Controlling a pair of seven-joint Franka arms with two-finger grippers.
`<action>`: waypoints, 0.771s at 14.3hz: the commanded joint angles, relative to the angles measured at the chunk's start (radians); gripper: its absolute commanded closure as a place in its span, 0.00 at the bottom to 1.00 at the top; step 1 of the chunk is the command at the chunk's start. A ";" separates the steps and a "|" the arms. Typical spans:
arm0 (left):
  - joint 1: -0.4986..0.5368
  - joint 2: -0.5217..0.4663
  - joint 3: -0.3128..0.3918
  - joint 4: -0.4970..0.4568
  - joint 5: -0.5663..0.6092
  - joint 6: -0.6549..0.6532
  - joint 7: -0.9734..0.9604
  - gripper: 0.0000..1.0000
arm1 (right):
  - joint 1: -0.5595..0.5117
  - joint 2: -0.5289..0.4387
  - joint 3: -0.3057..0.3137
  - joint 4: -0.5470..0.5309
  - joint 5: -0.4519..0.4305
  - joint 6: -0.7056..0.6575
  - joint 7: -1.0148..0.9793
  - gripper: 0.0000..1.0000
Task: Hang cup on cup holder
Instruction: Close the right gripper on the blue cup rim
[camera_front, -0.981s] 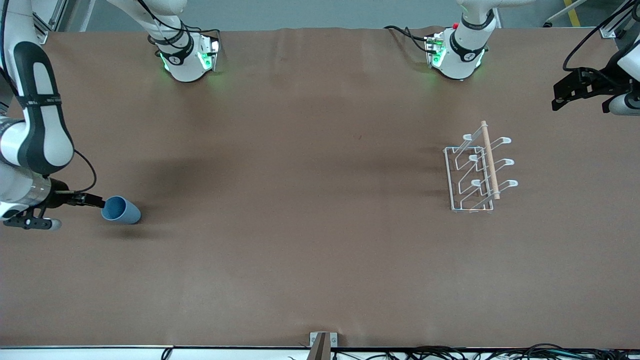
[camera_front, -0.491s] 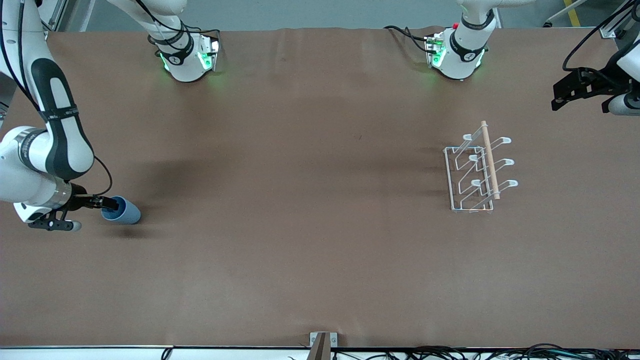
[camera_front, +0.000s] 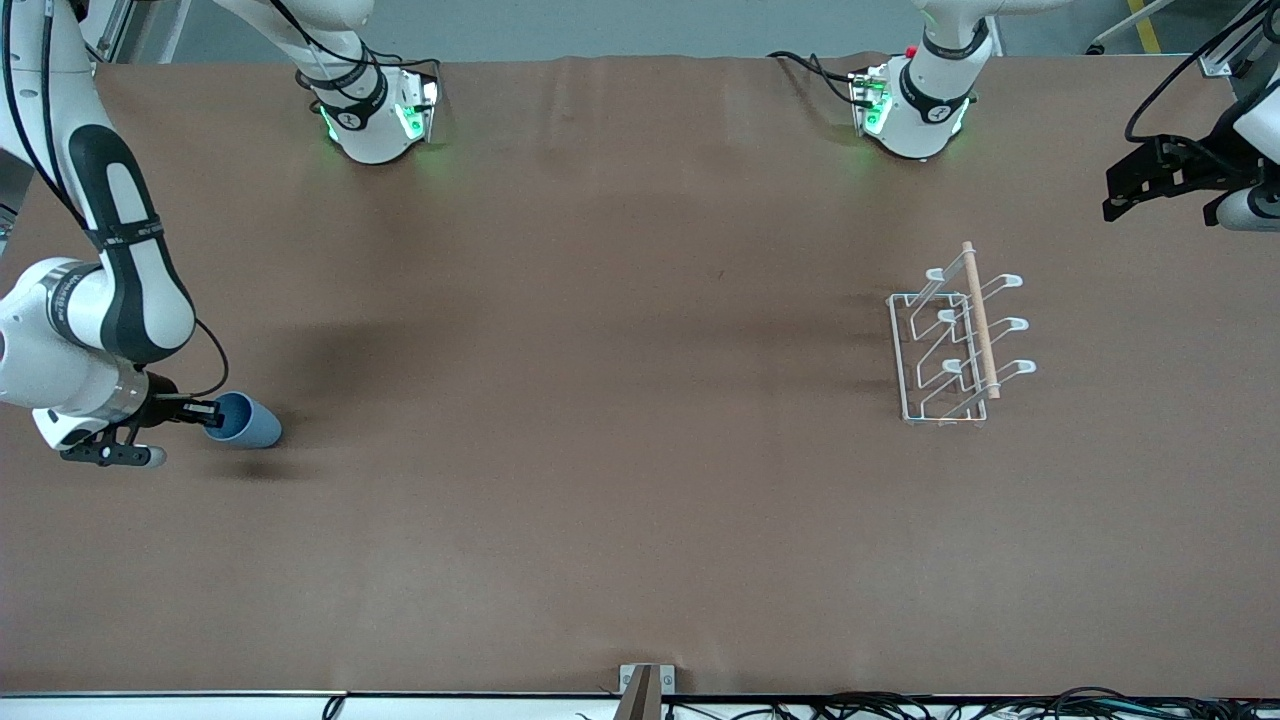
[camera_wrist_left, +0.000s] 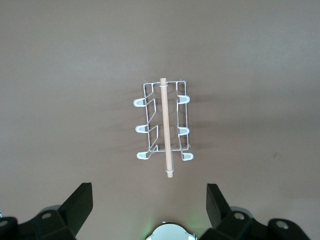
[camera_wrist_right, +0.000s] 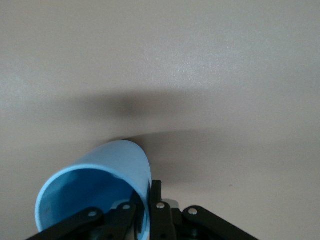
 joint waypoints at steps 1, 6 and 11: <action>0.005 0.005 -0.005 0.020 -0.003 -0.018 0.011 0.00 | -0.002 -0.043 0.005 -0.002 0.019 -0.005 -0.017 0.99; 0.006 0.006 -0.005 0.020 -0.003 -0.018 0.014 0.00 | 0.060 -0.155 0.021 0.049 0.023 -0.164 -0.012 0.99; -0.041 0.016 -0.038 0.017 -0.038 0.019 -0.002 0.00 | 0.076 -0.265 0.121 0.052 0.335 -0.357 -0.011 0.99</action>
